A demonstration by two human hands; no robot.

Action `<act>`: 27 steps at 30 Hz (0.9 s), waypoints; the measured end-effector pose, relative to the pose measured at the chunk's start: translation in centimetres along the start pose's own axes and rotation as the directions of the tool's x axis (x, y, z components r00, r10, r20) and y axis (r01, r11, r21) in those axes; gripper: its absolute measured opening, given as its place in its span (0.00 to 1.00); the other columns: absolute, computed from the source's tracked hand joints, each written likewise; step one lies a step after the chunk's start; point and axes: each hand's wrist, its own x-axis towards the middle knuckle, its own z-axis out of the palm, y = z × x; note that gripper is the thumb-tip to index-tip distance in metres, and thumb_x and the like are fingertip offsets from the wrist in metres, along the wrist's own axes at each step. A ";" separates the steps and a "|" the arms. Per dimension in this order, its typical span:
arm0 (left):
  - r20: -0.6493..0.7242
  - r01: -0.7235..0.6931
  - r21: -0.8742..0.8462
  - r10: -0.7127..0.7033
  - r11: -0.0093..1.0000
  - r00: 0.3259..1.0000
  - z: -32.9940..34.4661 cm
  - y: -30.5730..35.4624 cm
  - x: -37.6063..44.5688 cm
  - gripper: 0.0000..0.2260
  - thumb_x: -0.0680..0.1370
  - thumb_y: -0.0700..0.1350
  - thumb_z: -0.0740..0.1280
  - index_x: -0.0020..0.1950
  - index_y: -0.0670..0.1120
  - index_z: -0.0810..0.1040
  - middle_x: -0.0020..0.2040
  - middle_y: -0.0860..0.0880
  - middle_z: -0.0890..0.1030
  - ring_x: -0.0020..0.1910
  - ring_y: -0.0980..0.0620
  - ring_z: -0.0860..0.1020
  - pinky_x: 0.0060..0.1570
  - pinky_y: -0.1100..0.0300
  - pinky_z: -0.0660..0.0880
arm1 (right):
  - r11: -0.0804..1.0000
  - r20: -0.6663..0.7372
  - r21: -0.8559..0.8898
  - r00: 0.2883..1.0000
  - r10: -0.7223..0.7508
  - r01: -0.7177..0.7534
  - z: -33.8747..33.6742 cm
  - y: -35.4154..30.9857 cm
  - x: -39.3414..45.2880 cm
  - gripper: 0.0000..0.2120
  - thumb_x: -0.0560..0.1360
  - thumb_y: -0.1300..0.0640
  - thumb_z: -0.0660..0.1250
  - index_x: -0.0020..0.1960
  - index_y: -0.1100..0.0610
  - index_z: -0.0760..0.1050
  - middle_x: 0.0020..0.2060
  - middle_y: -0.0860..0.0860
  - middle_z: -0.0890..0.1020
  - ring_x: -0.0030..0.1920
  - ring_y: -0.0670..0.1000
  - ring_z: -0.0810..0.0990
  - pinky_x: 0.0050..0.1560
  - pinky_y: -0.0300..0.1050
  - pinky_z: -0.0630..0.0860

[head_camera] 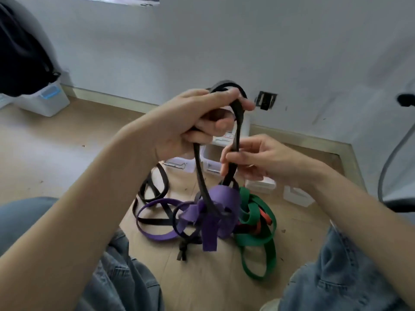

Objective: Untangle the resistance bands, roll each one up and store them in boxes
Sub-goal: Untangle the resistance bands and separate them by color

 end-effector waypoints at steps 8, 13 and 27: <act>-0.399 0.460 0.475 -0.283 0.750 0.872 -2.2 -2.6 -0.2 0.15 0.78 0.50 0.63 0.54 0.38 0.77 0.28 0.51 0.75 0.19 0.59 0.63 0.16 0.69 0.58 | 1.000 -0.376 -0.020 0.927 -0.009 0.001 -2.0 -0.2 0.4 0.10 0.80 0.60 0.58 0.43 0.60 0.75 0.28 0.51 0.80 0.21 0.43 0.70 0.20 0.32 0.64; -0.413 0.425 0.482 -0.228 0.767 0.881 -3.1 -2.7 0.1 0.12 0.77 0.52 0.65 0.52 0.44 0.77 0.32 0.51 0.73 0.20 0.60 0.65 0.18 0.69 0.59 | 0.965 -0.668 0.118 0.737 -0.098 0.236 -3.0 -1.9 0.5 0.14 0.81 0.62 0.52 0.40 0.57 0.72 0.23 0.46 0.75 0.24 0.43 0.68 0.26 0.33 0.62; -0.251 0.252 0.478 -0.145 0.841 0.957 -0.8 -7.8 2.5 0.05 0.77 0.44 0.66 0.49 0.46 0.80 0.35 0.52 0.79 0.28 0.61 0.73 0.22 0.72 0.65 | 0.934 -0.564 0.139 0.802 -0.198 0.328 -2.7 -1.5 0.0 0.08 0.80 0.64 0.57 0.53 0.60 0.75 0.49 0.54 0.80 0.42 0.48 0.81 0.43 0.39 0.78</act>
